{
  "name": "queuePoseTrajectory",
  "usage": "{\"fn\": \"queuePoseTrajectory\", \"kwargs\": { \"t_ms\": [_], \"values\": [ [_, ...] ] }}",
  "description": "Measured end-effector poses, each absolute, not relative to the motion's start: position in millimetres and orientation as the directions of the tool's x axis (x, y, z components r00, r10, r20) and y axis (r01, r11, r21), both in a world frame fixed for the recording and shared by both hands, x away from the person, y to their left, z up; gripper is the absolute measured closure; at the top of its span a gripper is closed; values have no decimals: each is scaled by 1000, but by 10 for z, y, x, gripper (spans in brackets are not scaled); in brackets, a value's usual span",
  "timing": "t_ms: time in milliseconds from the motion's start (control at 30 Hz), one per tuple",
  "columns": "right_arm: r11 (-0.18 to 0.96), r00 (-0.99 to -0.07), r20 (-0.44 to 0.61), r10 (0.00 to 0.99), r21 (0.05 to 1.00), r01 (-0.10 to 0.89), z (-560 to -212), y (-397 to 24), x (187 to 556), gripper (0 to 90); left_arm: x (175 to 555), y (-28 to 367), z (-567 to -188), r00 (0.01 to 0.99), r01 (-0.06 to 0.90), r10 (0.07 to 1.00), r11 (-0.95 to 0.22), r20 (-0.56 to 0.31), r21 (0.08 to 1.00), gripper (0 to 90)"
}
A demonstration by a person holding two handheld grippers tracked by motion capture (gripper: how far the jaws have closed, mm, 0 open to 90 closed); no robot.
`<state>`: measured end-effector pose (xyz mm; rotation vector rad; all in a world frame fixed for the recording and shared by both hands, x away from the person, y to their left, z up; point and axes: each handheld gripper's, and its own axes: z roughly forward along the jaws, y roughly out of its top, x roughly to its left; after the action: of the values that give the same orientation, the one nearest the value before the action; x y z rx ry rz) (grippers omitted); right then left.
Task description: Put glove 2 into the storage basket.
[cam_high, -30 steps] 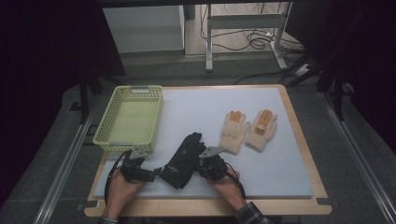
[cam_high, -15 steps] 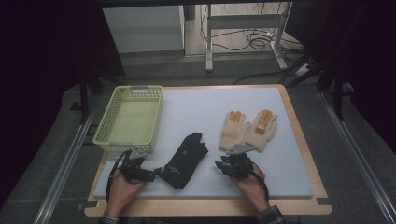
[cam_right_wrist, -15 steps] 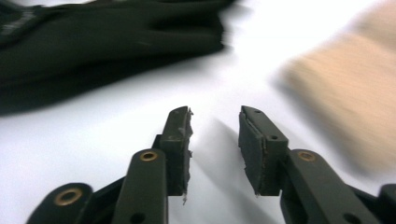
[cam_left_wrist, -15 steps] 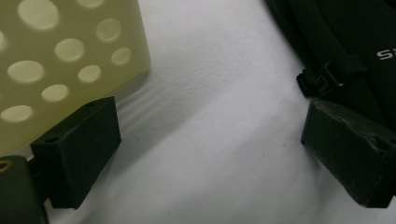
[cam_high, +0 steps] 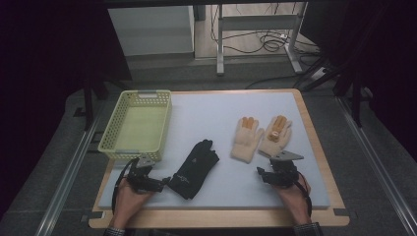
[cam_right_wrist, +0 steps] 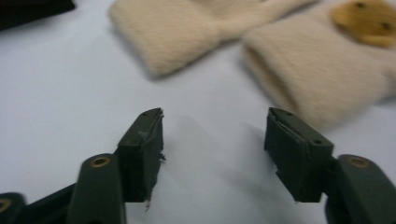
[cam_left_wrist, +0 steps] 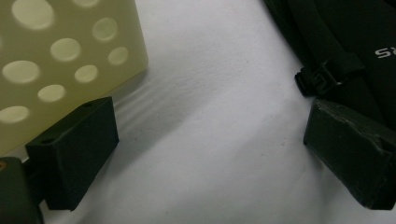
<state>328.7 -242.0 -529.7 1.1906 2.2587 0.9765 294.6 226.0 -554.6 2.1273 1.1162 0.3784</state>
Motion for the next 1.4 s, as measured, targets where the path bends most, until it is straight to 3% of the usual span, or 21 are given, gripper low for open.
{"fn": "queuePoseTrajectory", "kwargs": {
  "t_ms": [200, 667, 1133, 1400],
  "values": [
    [412, -556, -61, 829, 738, 534, -5321, -2416, 3283, 252, 2945, 2261, -5544, 590, 604, 805, -390, -60, 695, 29],
    [401, -542, -58, 839, 738, 542, -5327, -2423, 3287, 227, 2774, 2344, -5349, 608, 621, 775, -328, -173, 712, 11],
    [402, -541, -60, 839, 739, 541, -5327, -2422, 3283, 226, 2882, 1501, -5011, 665, 593, 735, -414, -131, 690, 0],
    [402, -541, -60, 839, 739, 541, -5327, -2422, 3282, 227, 2987, 1085, -5135, 651, 605, 757, -472, -57, 641, 0]
  ]
}}
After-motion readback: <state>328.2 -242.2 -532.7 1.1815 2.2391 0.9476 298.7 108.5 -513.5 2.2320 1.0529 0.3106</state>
